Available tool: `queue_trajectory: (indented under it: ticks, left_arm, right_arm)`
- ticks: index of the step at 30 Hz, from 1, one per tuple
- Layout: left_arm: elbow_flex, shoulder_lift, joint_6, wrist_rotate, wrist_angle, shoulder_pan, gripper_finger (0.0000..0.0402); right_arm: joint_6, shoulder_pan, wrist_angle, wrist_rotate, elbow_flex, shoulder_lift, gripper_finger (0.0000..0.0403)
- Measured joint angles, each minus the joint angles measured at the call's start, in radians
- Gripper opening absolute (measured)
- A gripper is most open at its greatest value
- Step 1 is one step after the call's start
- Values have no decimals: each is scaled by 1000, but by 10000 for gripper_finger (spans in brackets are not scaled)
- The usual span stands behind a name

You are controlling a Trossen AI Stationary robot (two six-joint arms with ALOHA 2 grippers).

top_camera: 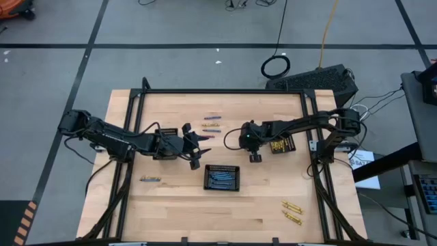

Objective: Sort crayons
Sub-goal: Put the red crayon into the left black basket

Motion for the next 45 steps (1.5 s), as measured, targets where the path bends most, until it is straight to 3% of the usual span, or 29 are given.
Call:
queue_trajectory:
  ticks: [7, 10, 15, 20, 24, 36, 45]
  left_arm:
    - [0, 0, 0, 0, 0, 0, 207]
    - [0, 0, 0, 0, -1, 0, 207]
    - [0, 0, 0, 0, -5, -2, 207]
    - [0, 26, 69, 19, 37, -2, 207]
    - [1, 96, 172, 55, 157, -3, 207]
    - [1, 251, 238, 187, 582, -4, 207]
    - [4, 257, 238, 262, 709, -4, 207]
  right_arm:
    - [49, 31, 48, -25, 0, -134, 3]
    - [54, 44, 186, -27, -33, -212, 1]
    - [122, 65, 736, -107, -237, -279, 1]
    - [244, 104, 1415, -106, -420, -228, 1]
    - [244, 152, 1681, -107, -434, -160, 0]
    - [122, 248, 1619, -104, -265, -131, 0]
    - [84, 270, 1607, -101, -244, -131, 0]
